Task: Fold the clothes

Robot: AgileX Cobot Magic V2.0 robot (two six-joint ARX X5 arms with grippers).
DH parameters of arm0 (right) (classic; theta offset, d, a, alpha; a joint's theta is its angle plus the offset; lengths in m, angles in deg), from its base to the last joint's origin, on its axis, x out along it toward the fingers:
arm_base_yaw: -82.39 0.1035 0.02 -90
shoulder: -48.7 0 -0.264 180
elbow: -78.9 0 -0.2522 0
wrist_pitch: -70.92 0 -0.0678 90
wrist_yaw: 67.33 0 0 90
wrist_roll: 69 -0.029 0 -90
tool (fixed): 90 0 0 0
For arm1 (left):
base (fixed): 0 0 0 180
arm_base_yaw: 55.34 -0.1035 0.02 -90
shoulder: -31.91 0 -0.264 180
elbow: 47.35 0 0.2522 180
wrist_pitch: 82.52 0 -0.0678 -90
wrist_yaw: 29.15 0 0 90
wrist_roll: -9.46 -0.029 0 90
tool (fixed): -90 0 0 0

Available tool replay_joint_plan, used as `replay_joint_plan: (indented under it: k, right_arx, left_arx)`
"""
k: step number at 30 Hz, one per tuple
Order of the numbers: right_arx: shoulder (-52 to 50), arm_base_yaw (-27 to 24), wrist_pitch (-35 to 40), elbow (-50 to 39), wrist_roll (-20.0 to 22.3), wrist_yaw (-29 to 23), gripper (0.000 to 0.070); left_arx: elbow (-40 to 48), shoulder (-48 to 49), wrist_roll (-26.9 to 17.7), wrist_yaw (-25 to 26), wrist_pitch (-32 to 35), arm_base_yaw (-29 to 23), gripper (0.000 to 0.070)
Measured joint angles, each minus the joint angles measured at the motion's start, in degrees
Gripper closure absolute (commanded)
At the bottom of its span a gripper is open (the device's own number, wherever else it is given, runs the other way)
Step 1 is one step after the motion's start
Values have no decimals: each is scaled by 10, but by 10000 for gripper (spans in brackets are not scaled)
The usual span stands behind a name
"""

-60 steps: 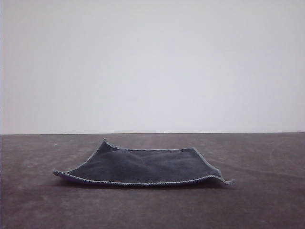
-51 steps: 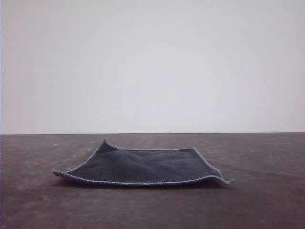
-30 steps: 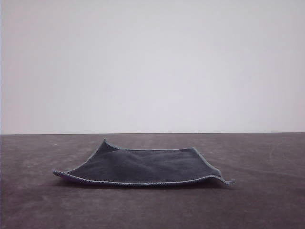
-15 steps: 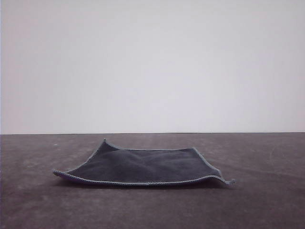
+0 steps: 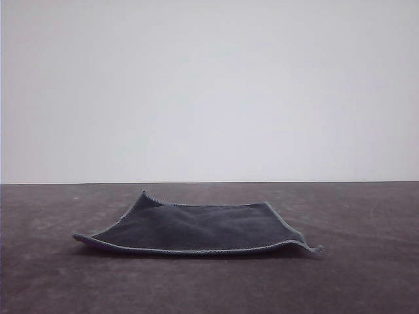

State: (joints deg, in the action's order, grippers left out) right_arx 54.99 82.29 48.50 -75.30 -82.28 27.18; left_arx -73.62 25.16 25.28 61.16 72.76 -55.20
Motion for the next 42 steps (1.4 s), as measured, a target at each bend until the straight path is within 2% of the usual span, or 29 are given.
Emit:
replay_joint_plan:
  k: [7, 12, 18, 24, 29, 33, 39, 40, 41, 42]
  right_arx:
    - [175, 0, -26, 165, -3, 41, 697]
    - [328, 0, -65, 306, 25, 89, 697]
    - [503, 1, -85, 428, 55, 166, 697]
    - [628, 12, -82, 463, 60, 187, 696]
    - [708, 20, -96, 463, 60, 227, 696]
    - [747, 29, -105, 463, 60, 253, 696]
    - [760, 38, -114, 463, 60, 259, 694]
    - [760, 39, -114, 463, 60, 259, 665]
    - [760, 39, -114, 463, 60, 259, 605]
    - [760, 39, -114, 463, 61, 259, 473]
  left_arx:
    - [-154, -174, 5, 9, -25, 0, 689]
    - [-298, -326, -14, 53, -42, 0, 687]
    - [-411, -496, -37, 133, -55, 2, 685]
    - [-462, -610, -43, 171, -55, 10, 685]
    - [-463, -676, -53, 182, -75, 18, 685]
    - [-463, -707, -64, 199, -99, 26, 685]
    - [-463, -715, -82, 205, -103, 33, 676]
    - [-463, -715, -83, 205, -103, 33, 661]
    - [-463, -715, -84, 205, -104, 33, 637]
    - [-463, -715, -85, 205, -104, 33, 580]
